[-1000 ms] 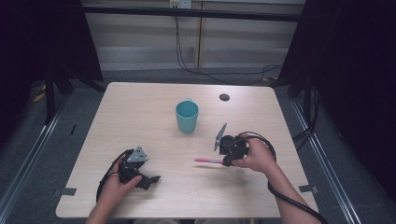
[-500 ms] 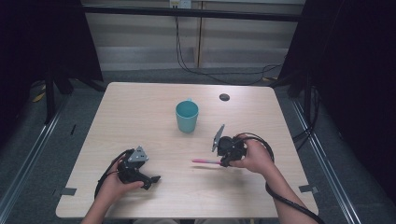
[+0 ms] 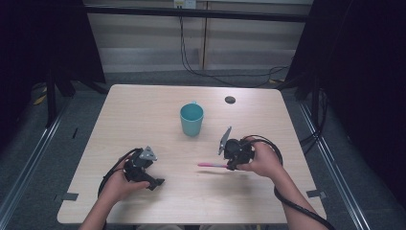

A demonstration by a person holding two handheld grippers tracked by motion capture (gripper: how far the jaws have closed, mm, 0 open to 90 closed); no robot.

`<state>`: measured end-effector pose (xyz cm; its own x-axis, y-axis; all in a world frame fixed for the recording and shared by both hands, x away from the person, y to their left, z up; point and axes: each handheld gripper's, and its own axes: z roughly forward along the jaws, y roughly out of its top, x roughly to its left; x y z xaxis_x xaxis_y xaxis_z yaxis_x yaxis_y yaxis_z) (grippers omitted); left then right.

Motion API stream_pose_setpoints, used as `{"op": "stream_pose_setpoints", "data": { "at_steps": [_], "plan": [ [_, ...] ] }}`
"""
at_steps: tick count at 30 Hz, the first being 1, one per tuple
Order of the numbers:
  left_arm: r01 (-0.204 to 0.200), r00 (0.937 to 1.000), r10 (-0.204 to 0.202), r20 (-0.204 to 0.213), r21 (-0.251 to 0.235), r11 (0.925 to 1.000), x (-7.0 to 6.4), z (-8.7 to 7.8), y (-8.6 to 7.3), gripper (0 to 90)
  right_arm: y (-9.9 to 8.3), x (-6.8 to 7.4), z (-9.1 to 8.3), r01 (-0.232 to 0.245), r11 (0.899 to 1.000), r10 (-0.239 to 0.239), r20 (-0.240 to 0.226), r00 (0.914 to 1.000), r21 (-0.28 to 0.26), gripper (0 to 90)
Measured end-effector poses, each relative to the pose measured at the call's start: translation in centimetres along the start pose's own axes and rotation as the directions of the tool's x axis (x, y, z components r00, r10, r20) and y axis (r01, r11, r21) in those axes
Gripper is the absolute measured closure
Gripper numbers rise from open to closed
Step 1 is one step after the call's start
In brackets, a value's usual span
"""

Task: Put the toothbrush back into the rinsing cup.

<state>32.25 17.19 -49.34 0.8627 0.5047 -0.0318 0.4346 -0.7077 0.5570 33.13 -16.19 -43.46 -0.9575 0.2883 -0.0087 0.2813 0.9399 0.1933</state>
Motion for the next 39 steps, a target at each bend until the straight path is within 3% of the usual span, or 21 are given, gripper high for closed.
{"op": "stream_pose_setpoints", "data": {
  "at_steps": [3,6,9,14,19,21,23,28,32,39],
  "plan": [
    [-0.003,1.0,0.003,0.005,0.016,0.9999,0.1,-0.3,0.7,15.4,0.2,-0.1,0.0,0.011,1.0,-0.011,0.001,0.9999,0.007,80.7],
    [-0.012,0.9999,0.011,0.01,0.03,0.9995,0.1,-0.6,1.2,15.5,0.4,-0.1,0.0,0.009,1.0,-0.009,0.002,1.0,0.016,80.6],
    [-0.046,0.9989,0.045,0.016,0.066,0.9968,0.0,-1.2,2.3,16.5,0.7,-0.1,0.0,0.011,1.0,-0.011,0.004,0.9999,0.022,80.7],
    [-0.055,0.9983,0.054,0.023,0.075,0.9956,-0.3,-1.8,3.5,17.7,1.0,-0.1,-0.2,0.019,1.0,-0.02,0.006,0.9998,0.019,80.7],
    [-0.119,0.9924,0.115,0.045,0.112,0.9865,-1.0,-2.2,5.1,19.2,1.6,0.2,-0.5,0.021,1.0,-0.021,0.003,0.9998,0.023,80.7],
    [-0.116,0.9927,0.111,0.047,0.116,0.9865,-1.1,-2.2,5.3,20.1,1.7,0.2,-0.5,0.041,0.999,-0.041,0.002,0.9992,0.019,80.7],
    [-0.138,0.9902,0.133,0.043,0.133,0.9815,-1.3,-2.3,5.8,20.9,1.8,0.2,-0.4,0.036,0.999,-0.036,0.003,0.9994,0.022,80.7],
    [-0.144,0.9893,0.14,0.042,0.123,0.982,-1.6,-2.3,6.4,21.4,1.9,0.2,-0.6,0.037,0.999,-0.037,0.0,0.9993,0.017,80.7],
    [-0.173,0.9846,0.168,0.047,0.128,0.9766,-2.0,-2.1,7.0,21.4,2.2,0.3,-0.9,0.028,1.0,-0.028,0.002,0.9996,0.012,80.7],
    [-0.186,0.9821,0.181,0.05,0.121,0.975,-2.5,-2.1,7.8,22.6,2.2,0.3,-1.0,0.033,0.999,-0.033,0.001,0.9994,0.001,80.7]
  ]
}}
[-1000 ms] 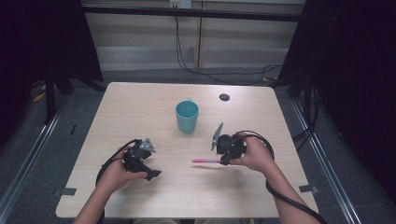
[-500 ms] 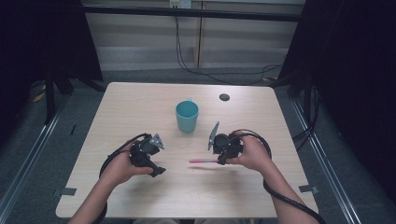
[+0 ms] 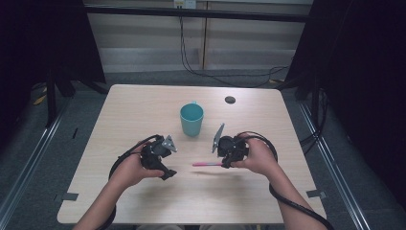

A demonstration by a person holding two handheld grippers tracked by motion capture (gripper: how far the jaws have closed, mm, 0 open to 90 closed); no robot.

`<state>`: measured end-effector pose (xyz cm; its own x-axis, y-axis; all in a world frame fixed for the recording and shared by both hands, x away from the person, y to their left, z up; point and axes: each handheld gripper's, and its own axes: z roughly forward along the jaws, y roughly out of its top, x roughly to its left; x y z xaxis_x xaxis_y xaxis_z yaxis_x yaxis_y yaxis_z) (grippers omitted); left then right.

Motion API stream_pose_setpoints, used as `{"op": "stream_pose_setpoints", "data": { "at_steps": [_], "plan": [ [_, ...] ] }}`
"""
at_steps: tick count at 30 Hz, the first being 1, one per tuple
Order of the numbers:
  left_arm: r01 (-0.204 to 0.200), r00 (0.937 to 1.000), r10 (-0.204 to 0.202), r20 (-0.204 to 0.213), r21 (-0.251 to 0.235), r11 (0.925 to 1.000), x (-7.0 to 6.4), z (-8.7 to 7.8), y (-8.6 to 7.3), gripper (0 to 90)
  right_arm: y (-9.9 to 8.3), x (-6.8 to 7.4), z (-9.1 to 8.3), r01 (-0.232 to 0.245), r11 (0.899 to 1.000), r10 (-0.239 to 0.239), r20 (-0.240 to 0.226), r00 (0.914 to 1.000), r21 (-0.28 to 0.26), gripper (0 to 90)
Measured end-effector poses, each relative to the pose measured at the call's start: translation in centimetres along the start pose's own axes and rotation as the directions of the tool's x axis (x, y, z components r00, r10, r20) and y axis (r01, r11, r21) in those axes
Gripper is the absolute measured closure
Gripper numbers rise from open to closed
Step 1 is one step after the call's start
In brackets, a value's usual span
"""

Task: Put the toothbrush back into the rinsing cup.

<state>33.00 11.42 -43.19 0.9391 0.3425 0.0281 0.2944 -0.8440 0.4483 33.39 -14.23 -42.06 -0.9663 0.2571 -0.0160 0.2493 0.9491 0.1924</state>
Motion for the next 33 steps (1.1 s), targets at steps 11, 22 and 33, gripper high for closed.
{"op": "stream_pose_setpoints", "data": {
  "at_steps": [11,22,33],
  "plan": [
    [-0.042,0.9991,0.042,-0.012,-0.015,0.999,-0.5,-0.2,1.1,24.2,0.3,-0.1,0.0,-0.007,1.0,0.007,-0.005,1.0,-0.004,80.7],
    [-0.07,0.9973,0.069,-0.023,-0.031,0.9971,-1.3,0.0,2.0,25.7,0.8,-0.1,-0.1,-0.007,1.0,0.007,-0.007,0.9999,-0.016,80.7],
    [-0.102,0.9943,0.101,-0.035,-0.034,0.9942,-1.8,0.4,2.7,27.9,0.9,0.0,-0.1,-0.027,0.999,0.026,-0.018,0.9995,-0.028,80.7]
  ]
}}
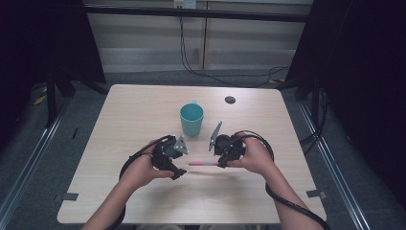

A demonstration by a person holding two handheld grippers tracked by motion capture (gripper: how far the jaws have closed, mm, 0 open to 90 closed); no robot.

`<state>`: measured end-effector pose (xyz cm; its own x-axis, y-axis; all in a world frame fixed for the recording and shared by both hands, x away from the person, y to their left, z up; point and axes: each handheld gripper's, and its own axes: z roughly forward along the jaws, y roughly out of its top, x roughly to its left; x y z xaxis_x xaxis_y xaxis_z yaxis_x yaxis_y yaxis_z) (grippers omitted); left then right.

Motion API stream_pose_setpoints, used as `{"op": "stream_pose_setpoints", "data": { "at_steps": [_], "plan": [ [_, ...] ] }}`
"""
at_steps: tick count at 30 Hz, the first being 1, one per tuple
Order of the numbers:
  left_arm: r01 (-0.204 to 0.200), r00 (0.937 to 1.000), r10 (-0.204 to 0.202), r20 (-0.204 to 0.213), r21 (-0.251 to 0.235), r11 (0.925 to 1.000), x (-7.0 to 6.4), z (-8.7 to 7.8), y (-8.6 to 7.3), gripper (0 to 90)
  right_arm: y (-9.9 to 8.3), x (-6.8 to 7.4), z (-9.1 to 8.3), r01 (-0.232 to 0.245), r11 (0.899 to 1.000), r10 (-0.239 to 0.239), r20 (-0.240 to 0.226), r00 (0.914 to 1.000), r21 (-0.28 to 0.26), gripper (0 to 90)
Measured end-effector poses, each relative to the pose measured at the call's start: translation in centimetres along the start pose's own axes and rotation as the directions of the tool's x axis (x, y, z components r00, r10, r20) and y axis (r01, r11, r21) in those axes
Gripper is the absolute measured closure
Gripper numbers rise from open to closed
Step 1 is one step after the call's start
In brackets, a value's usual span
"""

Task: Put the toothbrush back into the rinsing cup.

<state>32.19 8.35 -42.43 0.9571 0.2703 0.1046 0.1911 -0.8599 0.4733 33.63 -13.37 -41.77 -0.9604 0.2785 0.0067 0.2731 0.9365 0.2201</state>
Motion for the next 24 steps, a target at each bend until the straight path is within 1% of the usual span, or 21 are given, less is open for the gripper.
{"op": "stream_pose_setpoints", "data": {
  "at_steps": [1,2,3,7,8,9,12,15,18,19,24],
  "plan": [
    [-0.012,0.9999,0.012,-0.003,0.002,0.9999,0.02,0.0,0.08,28.5,0.03,-0.04,-0.07,0.009,1.0,-0.009,0.001,1.0,-0.002,80.7],
    [-0.01,0.9999,0.01,-0.006,0.001,0.9999,-0.04,0.03,0.13,28.5,0.03,-0.04,-0.07,0.009,1.0,-0.009,0.001,1.0,-0.002,80.7],
    [-0.022,0.9997,0.022,-0.015,0.005,0.9998,-0.11,0.13,0.3,29.2,0.09,-0.01,-0.16,0.008,1.0,-0.008,0.001,1.0,0.001,80.7],
    [-0.033,0.9992,0.033,-0.024,0.011,0.9994,-0.23,0.28,0.47,29.8,0.23,0.13,-0.23,-0.004,1.0,0.004,-0.002,1.0,-0.006,80.7],
    [-0.034,0.9991,0.035,-0.026,0.01,0.9994,-0.29,0.35,0.52,29.8,0.23,0.13,-0.23,-0.004,1.0,0.004,-0.002,1.0,-0.006,80.7],
    [-0.041,0.9987,0.042,-0.028,0.016,0.999,-0.3,0.38,0.59,30.3,0.32,0.14,-0.17,0.008,1.0,-0.008,-0.004,1.0,-0.009,80.7],
    [-0.047,0.9982,0.048,-0.037,0.017,0.9987,-0.31,0.46,0.71,30.4,0.4,0.22,-0.13,0.0,1.0,0.0,-0.009,1.0,-0.012,80.7],
    [-0.056,0.9972,0.057,-0.048,0.02,0.9983,-0.27,0.5,0.82,30.7,0.42,0.21,-0.11,0.001,1.0,-0.002,-0.01,0.9999,-0.016,80.8],
    [-0.062,0.9968,0.063,-0.048,0.02,0.9979,-0.28,0.59,0.91,31.0,0.48,0.29,-0.24,0.002,1.0,-0.002,-0.014,0.9999,-0.026,80.8],
    [-0.063,0.9962,0.065,-0.058,0.02,0.9978,-0.39,0.73,0.95,31.1,0.58,0.37,-0.32,0.004,1.0,-0.005,-0.013,0.9999,-0.029,80.8],
    [-0.075,0.9958,0.076,-0.05,0.026,0.9968,-0.43,0.85,1.08,32.2,0.79,0.52,-0.46,0.01,0.999,-0.01,-0.021,0.9997,-0.042,80.8]
  ]
}}
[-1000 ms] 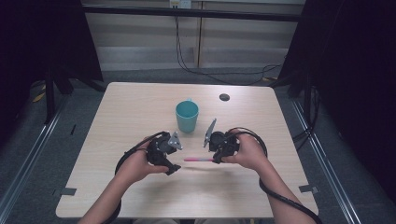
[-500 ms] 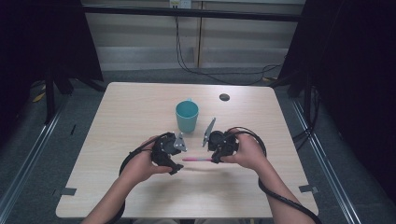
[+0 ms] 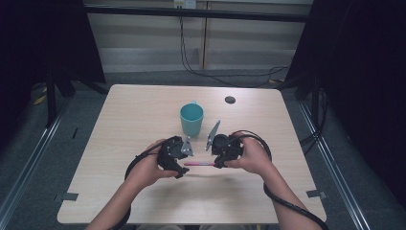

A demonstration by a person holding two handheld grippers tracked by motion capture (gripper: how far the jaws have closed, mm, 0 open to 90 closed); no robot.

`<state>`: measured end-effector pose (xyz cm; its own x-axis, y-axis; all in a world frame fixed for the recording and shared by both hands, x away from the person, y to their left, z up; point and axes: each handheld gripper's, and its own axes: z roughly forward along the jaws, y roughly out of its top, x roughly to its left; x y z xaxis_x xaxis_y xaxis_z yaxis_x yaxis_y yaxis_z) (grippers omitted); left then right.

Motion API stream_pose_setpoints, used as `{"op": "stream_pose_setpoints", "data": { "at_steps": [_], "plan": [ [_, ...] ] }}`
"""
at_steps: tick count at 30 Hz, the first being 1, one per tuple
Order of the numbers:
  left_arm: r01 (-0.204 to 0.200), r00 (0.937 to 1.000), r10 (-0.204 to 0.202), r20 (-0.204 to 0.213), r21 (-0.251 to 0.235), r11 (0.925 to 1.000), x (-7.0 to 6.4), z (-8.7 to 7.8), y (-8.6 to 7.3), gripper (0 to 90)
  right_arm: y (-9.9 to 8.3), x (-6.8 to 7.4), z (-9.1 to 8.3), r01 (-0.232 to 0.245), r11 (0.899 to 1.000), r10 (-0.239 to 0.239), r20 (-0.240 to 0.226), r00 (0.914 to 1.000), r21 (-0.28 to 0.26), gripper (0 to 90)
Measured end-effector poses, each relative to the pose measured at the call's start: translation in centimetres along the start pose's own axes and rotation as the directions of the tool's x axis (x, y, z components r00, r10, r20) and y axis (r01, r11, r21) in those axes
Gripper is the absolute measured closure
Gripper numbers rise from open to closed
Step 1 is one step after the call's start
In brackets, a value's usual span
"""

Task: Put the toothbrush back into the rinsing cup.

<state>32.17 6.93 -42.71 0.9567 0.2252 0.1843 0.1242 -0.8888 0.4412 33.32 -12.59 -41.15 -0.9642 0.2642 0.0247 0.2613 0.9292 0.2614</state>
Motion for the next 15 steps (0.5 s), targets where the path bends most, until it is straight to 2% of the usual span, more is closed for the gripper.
{"op": "stream_pose_setpoints", "data": {
  "at_steps": [7,8,12,13,15],
  "plan": [
    [-0.034,0.9994,0.034,-0.005,-0.003,0.9994,-0.31,0.25,0.32,37.3,0.09,-0.05,-0.14,-0.007,1.0,0.007,-0.005,1.0,-0.007,80.8],
    [-0.054,0.9986,0.054,-0.001,0.006,0.9985,-0.26,0.22,0.44,37.9,0.11,-0.05,-0.18,-0.008,1.0,0.008,-0.004,1.0,-0.003,80.8],
    [-0.067,0.9978,0.067,-0.002,-0.003,0.9978,-0.56,0.34,0.61,41.1,0.2,0.04,-0.15,-0.012,1.0,0.012,0.0,0.9999,-0.008,80.7],
    [-0.082,0.9967,0.082,0.005,0.0,0.9967,-0.62,0.37,0.68,41.1,0.24,0.02,-0.13,-0.008,1.0,0.008,0.002,1.0,-0.008,80.7],
    [-0.076,0.997,0.076,0.009,0.002,0.9971,-0.69,0.46,0.73,42.8,0.33,0.04,-0.15,-0.005,1.0,0.005,-0.003,1.0,-0.006,80.8]
  ]
}}
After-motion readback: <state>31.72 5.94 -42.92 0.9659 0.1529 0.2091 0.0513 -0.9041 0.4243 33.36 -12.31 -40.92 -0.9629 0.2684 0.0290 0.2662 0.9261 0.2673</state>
